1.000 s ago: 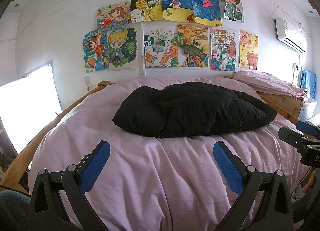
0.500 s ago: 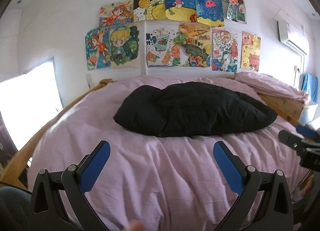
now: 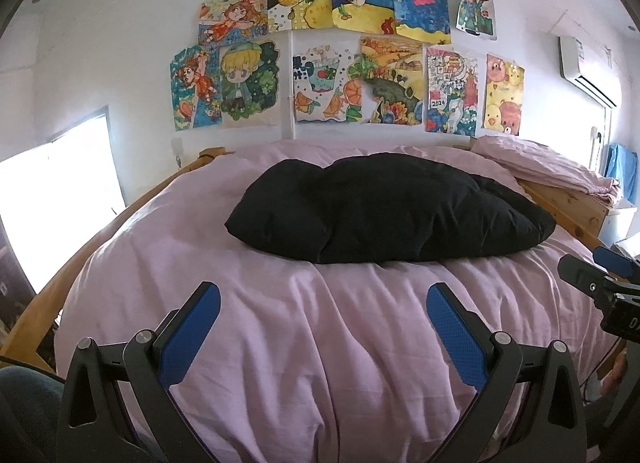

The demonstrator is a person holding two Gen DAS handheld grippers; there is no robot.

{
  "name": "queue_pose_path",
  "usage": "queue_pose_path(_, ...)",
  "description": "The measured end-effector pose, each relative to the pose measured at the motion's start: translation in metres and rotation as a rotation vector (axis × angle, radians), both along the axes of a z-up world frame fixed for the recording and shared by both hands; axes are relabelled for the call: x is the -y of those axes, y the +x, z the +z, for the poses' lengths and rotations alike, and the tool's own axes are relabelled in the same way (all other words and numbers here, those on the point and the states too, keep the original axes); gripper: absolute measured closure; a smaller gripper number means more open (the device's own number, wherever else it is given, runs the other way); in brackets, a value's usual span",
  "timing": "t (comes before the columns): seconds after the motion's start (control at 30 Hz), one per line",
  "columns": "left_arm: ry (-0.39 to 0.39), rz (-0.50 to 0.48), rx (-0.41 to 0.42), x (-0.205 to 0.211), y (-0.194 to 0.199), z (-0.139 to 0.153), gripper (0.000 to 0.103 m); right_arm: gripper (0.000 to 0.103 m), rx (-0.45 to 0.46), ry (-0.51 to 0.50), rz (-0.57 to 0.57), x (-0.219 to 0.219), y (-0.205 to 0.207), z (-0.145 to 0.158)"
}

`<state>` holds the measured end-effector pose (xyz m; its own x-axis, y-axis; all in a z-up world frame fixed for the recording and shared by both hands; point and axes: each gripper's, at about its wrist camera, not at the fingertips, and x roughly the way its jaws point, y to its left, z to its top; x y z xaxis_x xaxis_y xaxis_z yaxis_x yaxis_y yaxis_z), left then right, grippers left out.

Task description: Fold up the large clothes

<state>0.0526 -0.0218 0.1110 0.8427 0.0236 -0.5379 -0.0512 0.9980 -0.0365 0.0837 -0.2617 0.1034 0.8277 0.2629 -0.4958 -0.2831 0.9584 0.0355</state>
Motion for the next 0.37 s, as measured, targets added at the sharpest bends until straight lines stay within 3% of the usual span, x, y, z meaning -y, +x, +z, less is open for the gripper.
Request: queue_pose_path(0.37, 0.003, 0.003, 0.004, -0.0016, -0.0021, -0.0020, 0.002, 0.000, -0.001, 0.000, -0.001, -0.0014, -0.0008, 0.0002)
